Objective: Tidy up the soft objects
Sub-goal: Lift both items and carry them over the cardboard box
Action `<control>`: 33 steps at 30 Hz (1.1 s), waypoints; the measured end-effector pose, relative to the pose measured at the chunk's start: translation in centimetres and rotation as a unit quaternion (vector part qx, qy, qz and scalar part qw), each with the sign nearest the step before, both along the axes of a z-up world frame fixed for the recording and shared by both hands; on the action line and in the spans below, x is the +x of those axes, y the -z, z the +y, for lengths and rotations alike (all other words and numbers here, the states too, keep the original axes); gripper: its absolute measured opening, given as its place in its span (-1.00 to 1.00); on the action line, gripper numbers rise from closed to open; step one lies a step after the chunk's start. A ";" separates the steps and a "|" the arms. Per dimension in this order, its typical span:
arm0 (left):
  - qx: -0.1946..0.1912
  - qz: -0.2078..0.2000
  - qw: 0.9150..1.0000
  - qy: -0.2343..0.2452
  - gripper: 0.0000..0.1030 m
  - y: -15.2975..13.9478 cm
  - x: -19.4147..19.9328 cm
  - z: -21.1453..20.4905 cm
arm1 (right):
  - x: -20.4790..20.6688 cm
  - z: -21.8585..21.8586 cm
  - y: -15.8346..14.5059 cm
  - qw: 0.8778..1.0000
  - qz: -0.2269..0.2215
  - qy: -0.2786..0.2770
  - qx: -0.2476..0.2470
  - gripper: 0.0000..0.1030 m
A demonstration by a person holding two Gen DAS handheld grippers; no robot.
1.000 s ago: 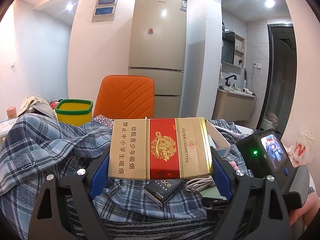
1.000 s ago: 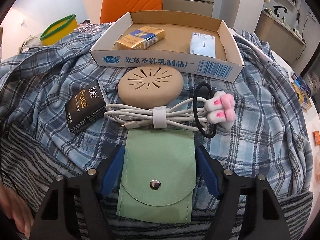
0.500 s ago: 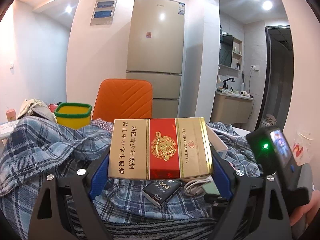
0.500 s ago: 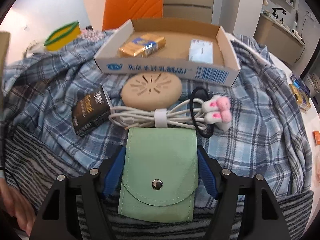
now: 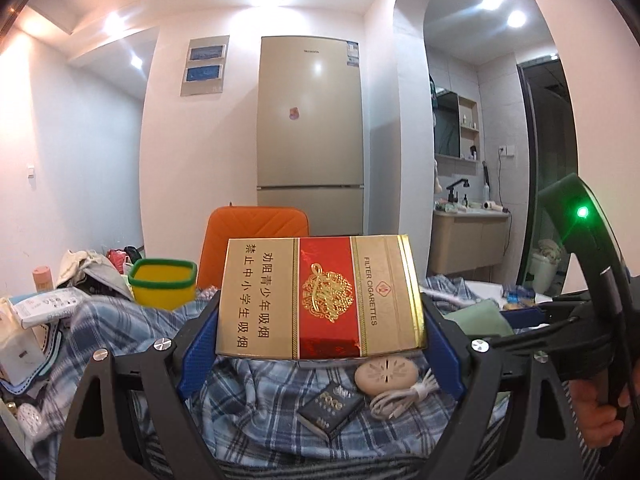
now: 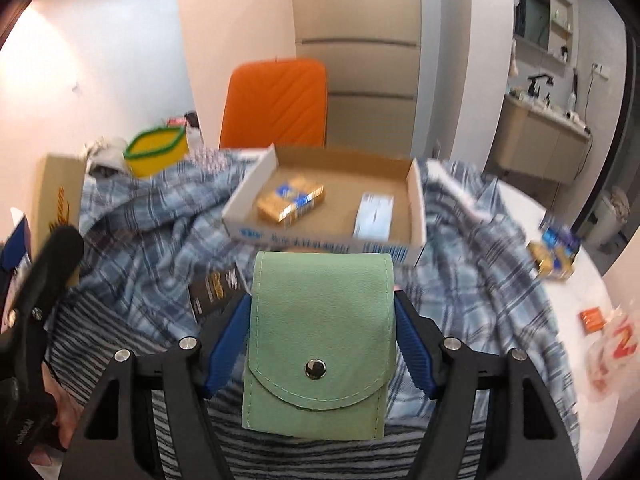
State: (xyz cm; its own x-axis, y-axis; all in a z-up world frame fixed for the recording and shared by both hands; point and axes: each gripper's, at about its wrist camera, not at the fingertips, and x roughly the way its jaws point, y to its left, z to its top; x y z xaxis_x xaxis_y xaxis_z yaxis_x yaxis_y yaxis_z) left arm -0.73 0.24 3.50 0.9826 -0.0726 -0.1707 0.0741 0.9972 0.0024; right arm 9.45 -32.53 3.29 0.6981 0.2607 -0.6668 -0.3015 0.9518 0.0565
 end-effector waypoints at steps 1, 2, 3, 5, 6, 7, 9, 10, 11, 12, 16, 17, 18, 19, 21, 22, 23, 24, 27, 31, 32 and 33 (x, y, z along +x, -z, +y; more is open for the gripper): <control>0.000 -0.005 1.000 -0.003 0.69 -0.6 0.1 0.0 | 0.0 -0.2 -0.7 1.000 -0.008 0.002 0.001 0.40; 0.000 -0.012 1.000 -0.005 0.69 -1.3 0.2 0.1 | 0.1 -0.4 -1.2 1.000 -0.015 0.005 0.002 0.40; 0.001 -0.019 1.000 -0.007 0.69 -1.9 0.3 0.0 | 0.3 -0.5 -1.8 1.000 -0.022 0.007 0.003 0.40; 0.008 -0.039 0.999 -0.014 0.69 -3.6 0.7 -0.3 | 0.8 -1.0 -3.2 0.999 -0.037 0.014 0.011 0.40; 0.008 -0.048 0.999 -0.015 0.69 -4.5 1.0 -0.4 | 1.0 -1.1 -3.8 0.999 -0.043 0.015 0.014 0.40; 0.007 -0.051 0.999 -0.015 0.69 -5.2 1.4 -0.2 | 1.3 -1.2 -4.5 0.998 -0.053 0.019 0.016 0.40; 0.012 -0.059 0.998 -0.014 0.69 -6.7 2.5 -0.6 | 2.2 -1.4 -5.9 0.997 -0.069 0.027 0.020 0.40; 0.011 -0.066 0.998 -0.019 0.69 -7.3 3.0 -0.7 | 2.5 -1.4 -6.3 0.997 -0.072 0.027 0.022 0.40; 0.009 -0.070 0.997 -0.020 0.69 -7.9 3.6 -0.8 | 2.9 -1.6 -7.0 0.996 -0.080 0.030 0.021 0.40; 0.005 -0.068 0.998 -0.019 0.69 -8.4 4.4 -0.9 | 3.4 -1.6 -7.6 0.995 -0.087 0.034 0.021 0.40; -0.004 -0.067 0.997 -0.024 0.69 -10.0 7.8 -1.7 | 6.5 -1.9 -10.4 0.993 -0.106 0.054 0.030 0.40; -0.001 -0.068 0.997 -0.025 0.69 -10.4 8.6 -2.0 | 7.3 -1.9 -10.9 0.992 -0.106 0.058 0.032 0.40; 0.002 -0.070 0.997 -0.025 0.69 -10.9 9.4 -2.4 | 8.3 -2.0 -11.5 0.992 -0.108 0.062 0.035 0.40; 0.004 -0.071 0.997 -0.024 0.69 -11.3 10.2 -2.7 | 9.3 -2.2 -12.1 0.991 -0.110 0.066 0.039 0.40; 0.001 -0.071 0.997 -0.019 0.69 -12.0 11.7 -3.1 | 11.2 -2.2 -12.8 0.990 -0.113 0.073 0.041 0.40; -0.002 -0.071 0.997 -0.017 0.69 -12.2 12.3 -3.3 | 12.0 -2.2 -13.0 0.990 -0.113 0.077 0.042 0.40; -0.005 -0.071 0.997 -0.017 0.69 -12.1 12.8 -3.4 | 12.7 -2.2 -13.0 0.990 -0.112 0.080 0.043 0.40; -0.008 -0.070 0.997 -0.017 0.69 -11.9 13.3 -3.5 | 13.4 -2.3 -12.9 0.989 -0.110 0.083 0.046 0.40; -0.011 -0.055 0.998 -0.017 0.69 -10.3 14.5 -3.5 | 14.9 -2.6 -11.3 0.990 -0.098 0.086 0.062 0.40; 0.008 -0.011 1.000 -0.027 0.69 -7.7 16.8 -3.8 | 16.8 -2.2 -7.9 0.993 -0.066 0.085 0.044 0.40; 0.008 0.002 0.999 -0.031 0.69 -7.3 17.4 -3.8 | 17.3 -2.0 -7.1 0.994 -0.059 0.086 0.039 0.40; 0.006 0.017 0.999 -0.033 0.69 -6.8 17.9 -3.7 | 18.0 -1.8 -6.3 0.994 -0.050 0.090 0.037 0.40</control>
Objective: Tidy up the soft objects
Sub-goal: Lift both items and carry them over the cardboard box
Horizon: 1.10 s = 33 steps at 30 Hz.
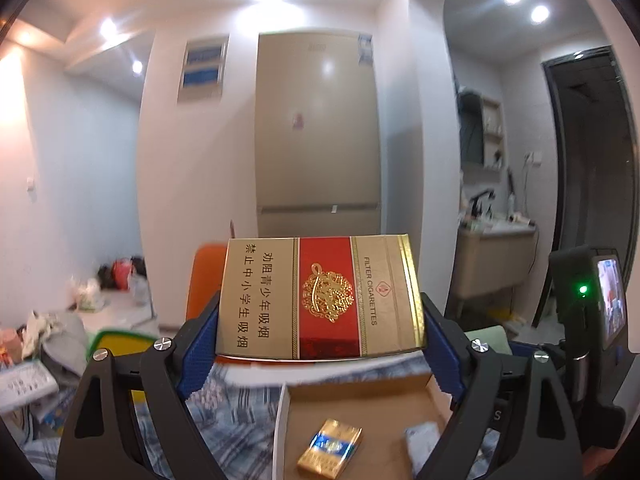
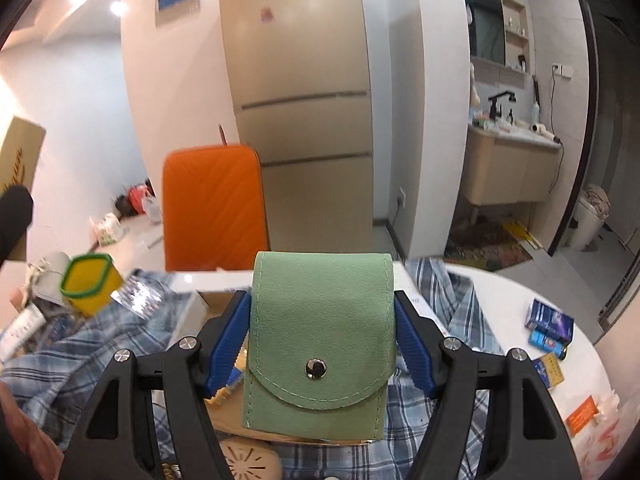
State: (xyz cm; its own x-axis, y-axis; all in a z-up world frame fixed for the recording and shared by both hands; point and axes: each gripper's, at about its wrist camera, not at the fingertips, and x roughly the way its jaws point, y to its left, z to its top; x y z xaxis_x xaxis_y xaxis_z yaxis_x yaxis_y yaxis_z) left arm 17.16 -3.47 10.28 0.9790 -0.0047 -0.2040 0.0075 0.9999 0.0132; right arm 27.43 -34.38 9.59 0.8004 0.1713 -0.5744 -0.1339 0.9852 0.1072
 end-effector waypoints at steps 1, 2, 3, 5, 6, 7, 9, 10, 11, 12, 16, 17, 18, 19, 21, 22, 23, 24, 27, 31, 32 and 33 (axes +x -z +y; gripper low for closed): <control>-0.001 0.015 1.000 -0.002 0.69 0.6 0.5 0.1 | 0.5 0.2 0.7 1.000 0.008 0.001 0.000 0.40; 0.000 0.028 1.000 -0.004 0.69 1.1 1.1 0.2 | 0.8 0.4 1.4 1.000 0.015 -0.002 -0.001 0.40; 0.001 0.041 0.999 -0.005 0.69 1.6 1.7 0.3 | 1.2 0.7 2.1 1.000 0.024 -0.006 -0.004 0.40; 0.007 0.072 0.997 -0.008 0.69 3.0 2.8 0.4 | 2.0 1.2 3.5 0.999 0.036 -0.004 -0.013 0.40; 0.008 0.088 0.996 -0.007 0.69 3.6 3.4 0.4 | 2.1 1.3 4.2 0.999 0.040 -0.005 -0.016 0.40; 0.009 0.106 0.994 -0.008 0.69 4.3 4.0 0.5 | 2.3 1.5 5.0 0.999 0.047 -0.009 -0.020 0.40; 0.011 0.138 0.990 -0.010 0.69 5.5 5.0 0.5 | 2.7 1.6 6.0 0.998 0.058 -0.013 -0.024 0.40; 0.011 0.151 0.988 -0.011 0.69 6.0 5.4 0.5 | 2.9 1.7 6.7 0.997 0.066 -0.014 -0.025 0.40; 0.011 0.163 0.986 -0.011 0.69 6.5 5.8 0.6 | 3.1 1.8 7.2 0.997 0.071 -0.014 -0.026 0.40; 0.011 0.176 0.984 -0.010 0.69 7.0 6.1 0.6 | 3.2 1.8 7.7 0.997 0.077 -0.014 -0.027 0.40; 0.010 0.209 0.978 -0.007 0.69 8.4 7.3 0.2 | 4.0 2.0 9.6 0.994 0.102 -0.019 -0.031 0.40; 0.007 0.208 0.978 -0.008 0.69 8.8 7.4 0.4 | 4.2 2.1 9.9 0.993 0.107 -0.020 -0.034 0.40; 0.007 0.210 0.978 -0.012 0.69 9.1 7.5 0.3 | 4.2 2.2 10.2 0.993 0.111 -0.021 -0.037 0.40; 0.010 0.217 0.976 -0.012 0.69 9.3 7.7 0.1 | 4.4 2.4 10.6 0.992 0.117 -0.023 -0.041 0.40; 0.016 0.223 0.975 -0.007 0.69 9.7 8.1 -0.2 | 4.6 2.5 11.1 0.991 0.124 -0.024 -0.043 0.40; 0.021 0.225 0.974 -0.008 0.69 10.0 8.2 -0.4 | 4.6 2.5 11.4 0.991 0.128 -0.025 -0.043 0.40; 0.023 0.227 0.973 -0.007 0.69 10.1 8.3 -0.5 | 4.7 2.5 11.6 0.990 0.132 -0.027 -0.043 0.40; 0.023 0.230 0.973 -0.006 0.69 10.2 8.4 -0.5 | 4.8 2.5 11.8 0.989 0.135 -0.029 -0.043 0.40; 0.024 0.231 0.973 -0.007 0.69 10.2 8.5 -0.4 | 4.8 2.6 12.0 0.989 0.140 -0.029 -0.044 0.40; 0.022 0.227 0.974 -0.008 0.69 9.8 8.4 -0.3 | 4.8 2.5 11.9 0.989 0.137 -0.028 -0.037 0.40; 0.022 0.226 0.974 -0.007 0.70 9.8 8.4 -0.3 | 4.8 2.4 11.9 0.990 0.136 -0.028 -0.035 0.40; 0.022 0.225 0.974 -0.007 0.70 9.9 8.4 -0.2 | 4.8 2.4 11.9 0.990 0.137 -0.028 -0.032 0.41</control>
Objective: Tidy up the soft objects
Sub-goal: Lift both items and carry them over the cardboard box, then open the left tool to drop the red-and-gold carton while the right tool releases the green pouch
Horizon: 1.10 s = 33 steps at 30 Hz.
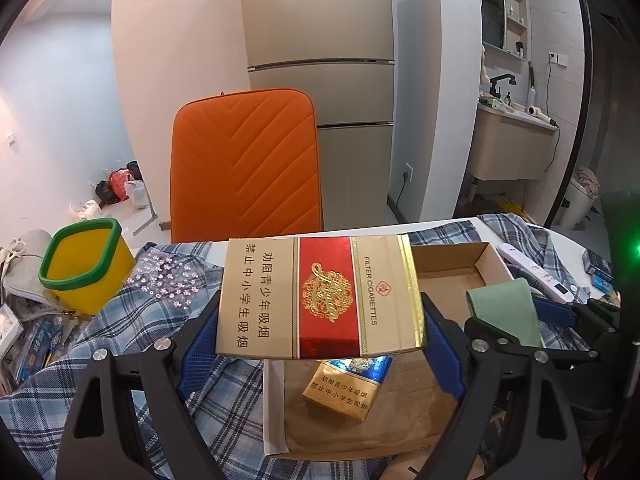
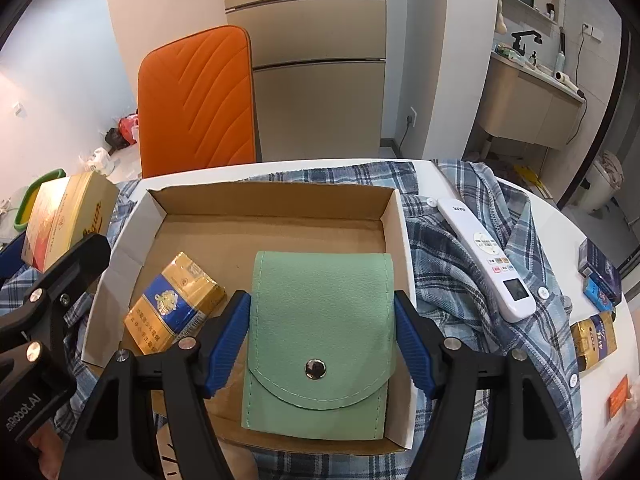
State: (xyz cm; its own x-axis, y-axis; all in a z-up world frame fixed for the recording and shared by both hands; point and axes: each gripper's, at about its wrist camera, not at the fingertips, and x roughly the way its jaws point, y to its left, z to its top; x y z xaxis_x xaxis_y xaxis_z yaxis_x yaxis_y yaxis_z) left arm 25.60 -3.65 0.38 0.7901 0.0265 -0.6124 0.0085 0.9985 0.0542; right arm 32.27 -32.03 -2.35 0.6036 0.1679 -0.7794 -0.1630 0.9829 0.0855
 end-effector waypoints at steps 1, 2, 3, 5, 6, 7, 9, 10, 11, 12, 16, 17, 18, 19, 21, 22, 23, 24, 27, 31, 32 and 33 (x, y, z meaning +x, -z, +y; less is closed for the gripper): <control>0.000 -0.001 1.000 0.000 0.70 0.0 0.0 0.0 | 0.1 0.0 0.0 1.000 0.001 0.001 0.001 0.42; 0.000 -0.001 1.000 0.001 0.70 0.1 0.0 0.0 | 0.1 0.0 0.0 1.000 0.002 0.001 -0.001 0.46; 0.000 -0.001 1.000 0.002 0.70 0.1 -0.1 0.0 | 0.1 0.0 0.0 1.000 0.002 0.000 -0.002 0.49; -0.001 -0.004 1.000 0.005 0.70 0.0 -0.1 -0.1 | 0.1 0.1 -0.1 1.000 -0.004 -0.002 -0.006 0.52; -0.003 -0.006 1.000 0.007 0.70 0.0 -0.2 -0.1 | 0.0 0.2 -0.2 1.000 -0.006 -0.001 -0.009 0.52; -0.005 -0.006 1.000 0.010 0.70 0.0 -0.2 -0.2 | 0.0 0.1 -0.4 1.000 -0.008 0.000 -0.012 0.53; -0.008 -0.002 1.000 0.014 0.70 0.1 -0.2 -0.4 | -0.1 0.0 -0.7 1.000 -0.012 0.004 -0.018 0.53; -0.010 0.000 1.000 0.018 0.70 0.2 -0.2 -0.4 | -0.1 -0.3 -1.0 1.000 -0.015 0.009 -0.025 0.53; -0.010 0.002 1.000 0.021 0.70 0.3 -0.1 -0.5 | -0.2 -0.5 -1.2 0.999 -0.017 0.014 -0.032 0.53; -0.008 0.005 1.000 0.022 0.70 0.5 0.0 -0.6 | -0.1 -0.7 -1.4 0.999 -0.018 0.017 -0.036 0.53; -0.012 0.018 0.999 0.027 0.70 1.1 0.3 -1.1 | 0.1 -2.9 -2.5 0.998 -0.022 0.047 -0.036 0.53; -0.016 0.023 0.999 0.031 0.70 1.2 0.3 -1.4 | 0.1 -3.5 -2.7 0.998 -0.023 0.054 -0.032 0.53; -0.015 0.025 0.999 0.033 0.70 1.4 0.3 -1.6 | 0.2 -4.2 -3.0 0.997 -0.025 0.060 -0.028 0.53; -0.011 0.025 0.999 0.034 0.70 1.5 0.3 -1.8 | 0.2 -4.7 -3.2 0.997 -0.027 0.066 -0.025 0.53; -0.001 0.024 0.999 0.037 0.70 1.8 0.2 -2.3 | 0.3 -5.4 -3.6 0.997 -0.031 0.075 -0.019 0.53; 0.002 0.023 0.999 0.038 0.70 1.9 0.2 -2.4 | 0.3 -5.9 -3.9 0.996 -0.034 0.078 -0.014 0.53; 0.003 0.020 0.999 0.041 0.71 1.9 0.1 -2.5 | 0.3 -6.1 -4.0 0.996 -0.036 0.079 -0.010 0.53; 0.004 0.013 0.999 0.045 0.75 1.9 0.1 -2.6 | 0.3 -6.3 -4.1 0.996 -0.038 0.078 -0.004 0.53; 0.014 -0.019 0.998 0.050 0.94 1.6 -0.6 -2.8 | 0.1 -6.8 -4.7 0.995 -0.053 0.081 0.007 0.53; 0.022 -0.060 0.996 0.062 0.99 0.6 -1.7 -3.3 | -0.3 -6.9 -5.3 0.994 -0.074 0.084 0.013 0.53; 0.024 -0.065 0.996 0.062 0.99 0.4 -1.9 -3.4 | -0.4 -6.9 -5.5 0.993 -0.076 0.085 0.015 0.53; 0.023 -0.069 0.995 0.065 0.99 0.3 -2.1 -3.4 | -0.4 -7.0 -5.6 0.993 -0.080 0.086 0.017 0.54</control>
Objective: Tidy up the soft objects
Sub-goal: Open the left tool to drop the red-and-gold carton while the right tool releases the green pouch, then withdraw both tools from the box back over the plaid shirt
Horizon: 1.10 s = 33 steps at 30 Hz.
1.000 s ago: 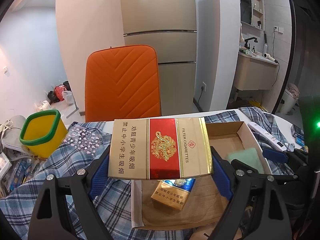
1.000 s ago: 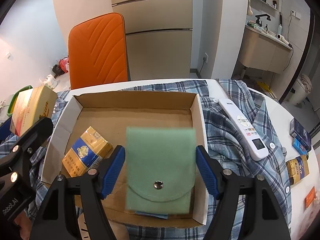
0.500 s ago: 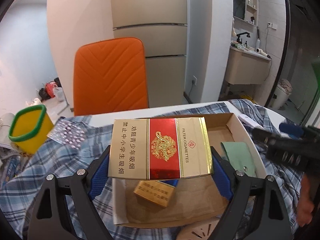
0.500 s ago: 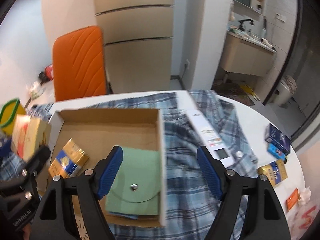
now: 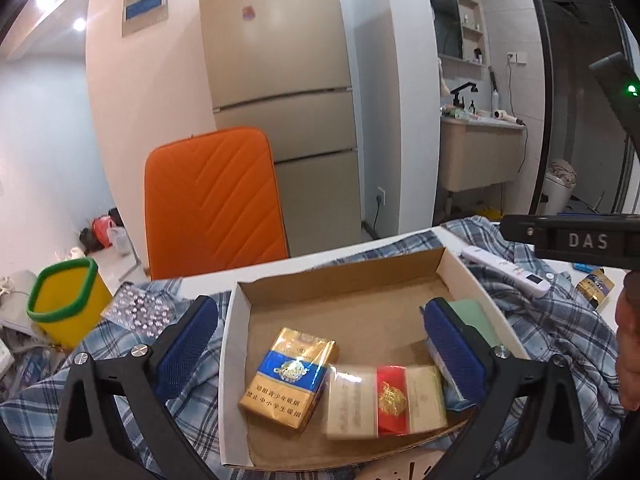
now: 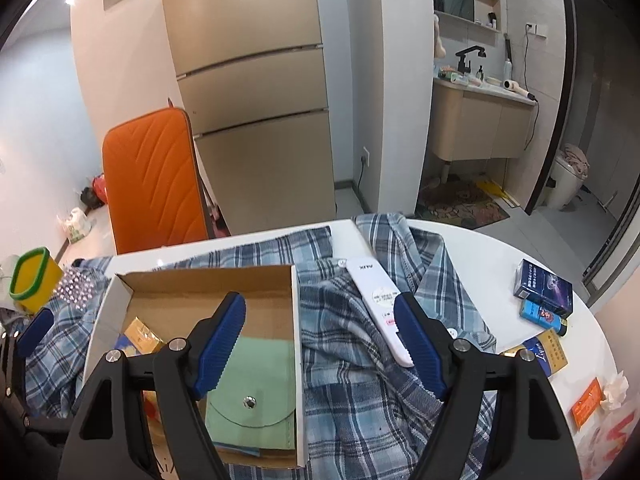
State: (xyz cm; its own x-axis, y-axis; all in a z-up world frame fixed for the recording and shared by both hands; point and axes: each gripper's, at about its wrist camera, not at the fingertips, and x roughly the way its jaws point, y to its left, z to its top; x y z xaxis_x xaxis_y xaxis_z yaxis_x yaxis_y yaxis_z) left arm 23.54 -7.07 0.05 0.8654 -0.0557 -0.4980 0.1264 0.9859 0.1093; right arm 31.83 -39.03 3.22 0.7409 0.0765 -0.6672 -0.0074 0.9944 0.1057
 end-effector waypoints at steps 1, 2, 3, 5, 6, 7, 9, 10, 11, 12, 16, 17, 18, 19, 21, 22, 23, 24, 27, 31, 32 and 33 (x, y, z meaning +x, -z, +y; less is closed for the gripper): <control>-0.004 -0.002 1.000 0.005 0.99 -0.1 -0.1 0.0 | -0.1 -0.1 -0.2 1.000 -0.004 0.001 0.001 0.56; -0.008 -0.005 1.000 0.007 0.99 -0.2 -0.2 0.0 | -0.2 -0.1 -0.3 1.000 -0.007 0.001 0.002 0.58; -0.011 -0.008 1.000 0.008 0.99 -0.4 -0.3 0.1 | -0.3 -0.2 -0.5 1.000 -0.012 0.003 0.004 0.58; -0.014 -0.022 1.000 0.006 0.99 -0.9 -0.8 0.1 | -0.5 -0.3 -0.8 1.000 -0.019 0.005 0.006 0.58; -0.015 -0.032 0.999 0.003 0.99 -1.4 -1.1 0.2 | -0.7 -0.4 -1.2 1.000 -0.025 0.006 0.007 0.58; -0.017 -0.042 0.999 0.002 0.99 -1.8 -1.5 0.2 | -0.9 -0.4 -1.4 1.000 -0.028 0.006 0.009 0.58; -0.027 -0.067 0.997 0.002 0.99 -3.0 -2.6 0.4 | -1.4 -0.5 -2.2 0.999 -0.042 0.006 0.013 0.58; -0.030 -0.075 0.997 0.002 0.99 -3.5 -3.0 0.4 | -1.8 -0.5 -2.6 0.999 -0.048 0.007 0.012 0.59; -0.032 -0.084 0.996 0.004 0.99 -4.1 -3.5 0.4 | -2.1 -0.5 -2.9 0.999 -0.053 0.008 0.009 0.59; -0.033 -0.093 0.995 0.004 0.99 -4.7 -4.0 0.4 | -2.5 -0.5 -3.4 0.998 -0.060 0.011 0.005 0.59; -0.038 -0.123 0.992 -0.001 0.99 -6.9 -6.0 0.3 | -4.6 -0.3 -5.8 0.996 -0.091 0.007 0.008 0.59; -0.042 -0.130 0.991 -0.001 0.99 -7.3 -6.7 0.3 | -5.0 -0.3 -6.3 0.995 -0.097 0.006 0.007 0.60; -0.045 -0.138 0.989 0.000 0.99 -7.7 -7.4 0.4 | -5.7 -0.1 -7.0 0.994 -0.107 0.004 0.005 0.60; -0.049 -0.148 0.988 0.000 0.99 -8.1 -8.2 0.6 | -6.3 0.1 -7.6 0.993 -0.114 0.001 0.002 0.62; -0.046 -0.172 0.984 -0.007 0.99 -8.6 -9.9 0.9 | -7.6 0.3 -8.3 0.992 -0.127 -0.007 -0.006 0.67; -0.044 -0.187 0.981 -0.009 0.99 -8.8 -10.8 1.1 | -8.5 0.5 -8.7 0.991 -0.135 -0.011 -0.014 0.67; -0.045 -0.198 0.979 -0.011 0.99 -8.9 -11.7 1.4 | -9.4 0.7 -9.0 0.990 -0.139 -0.013 -0.021 0.67; -0.045 -0.202 0.978 -0.014 0.99 -8.9 -12.4 1.6 | -10.5 0.8 -9.4 0.989 -0.147 -0.015 -0.030 0.67; -0.057 -0.205 0.977 -0.013 0.99 -9.0 -14.2 2.4 | -13.3 0.9 -10.1 0.983 -0.175 -0.019 -0.048 0.69; -0.055 -0.220 0.974 -0.028 0.99 -8.1 -16.6 3.1 | -16.6 0.4 -10.0 0.979 -0.201 -0.023 -0.034 0.75; -0.056 -0.223 0.973 -0.031 0.99 -7.7 -17.1 3.2 | -17.3 0.2 -9.8 0.977 -0.207 -0.022 -0.033 0.83; -0.059 -0.226 0.972 -0.033 0.99 -7.2 -17.5 3.3 | -18.2 0.2 -9.4 0.975 -0.218 -0.022 -0.032 0.89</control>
